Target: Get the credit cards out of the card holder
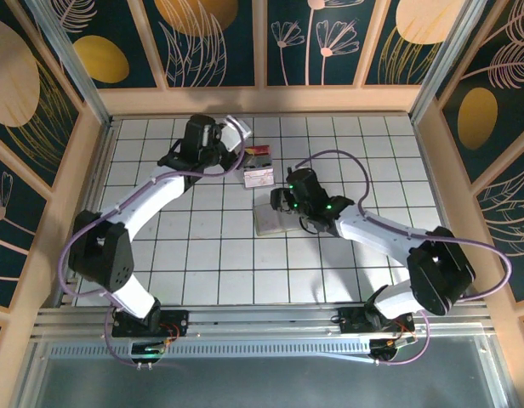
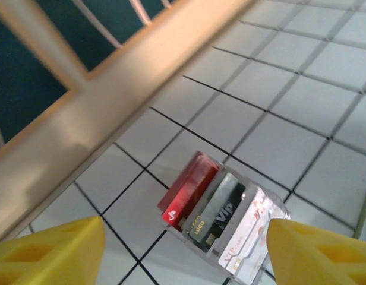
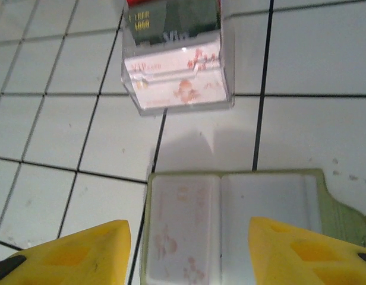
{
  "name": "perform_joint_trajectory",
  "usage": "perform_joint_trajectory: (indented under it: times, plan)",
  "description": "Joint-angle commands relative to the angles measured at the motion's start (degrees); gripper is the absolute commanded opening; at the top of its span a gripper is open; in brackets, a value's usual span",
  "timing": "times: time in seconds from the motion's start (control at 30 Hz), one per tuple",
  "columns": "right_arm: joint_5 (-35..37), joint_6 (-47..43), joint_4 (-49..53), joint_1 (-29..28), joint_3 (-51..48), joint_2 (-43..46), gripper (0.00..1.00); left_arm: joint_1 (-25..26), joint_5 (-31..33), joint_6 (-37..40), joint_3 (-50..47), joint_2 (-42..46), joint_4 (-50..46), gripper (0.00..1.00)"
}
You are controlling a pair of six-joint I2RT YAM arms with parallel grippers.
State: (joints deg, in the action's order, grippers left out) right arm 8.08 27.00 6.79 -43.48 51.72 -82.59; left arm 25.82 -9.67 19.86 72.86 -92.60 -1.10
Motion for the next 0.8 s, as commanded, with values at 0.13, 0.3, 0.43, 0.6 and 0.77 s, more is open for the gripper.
perform_joint_trajectory:
  times: [0.13, 0.3, 0.43, 0.6, 0.77]
  plan:
    - [4.30, -0.79, 6.07, -5.46, 5.67, -7.24, 0.55, -0.14, 17.09, -28.46, -11.87, 8.37, 14.29, 0.99]
    - [6.12, -0.99, 9.01, -8.16, 8.78, -12.26, 0.54, -0.11, 25.96, -36.81, -15.27, 10.22, 12.76, 0.99]
    - [7.20, -0.55, 10.90, -8.89, 10.69, -15.63, 0.54, -0.10, 31.94, -43.35, -19.44, 12.64, 13.47, 0.99]
    - [7.57, -0.96, 12.08, -9.07, 12.46, -18.61, 0.54, -0.11, 35.17, -49.34, -23.93, 15.23, 16.26, 0.99]
    - [8.79, -1.42, 13.14, -9.09, 14.14, -21.09, 0.60, -0.07, 37.40, -51.61, -25.38, 15.35, 16.13, 0.99]
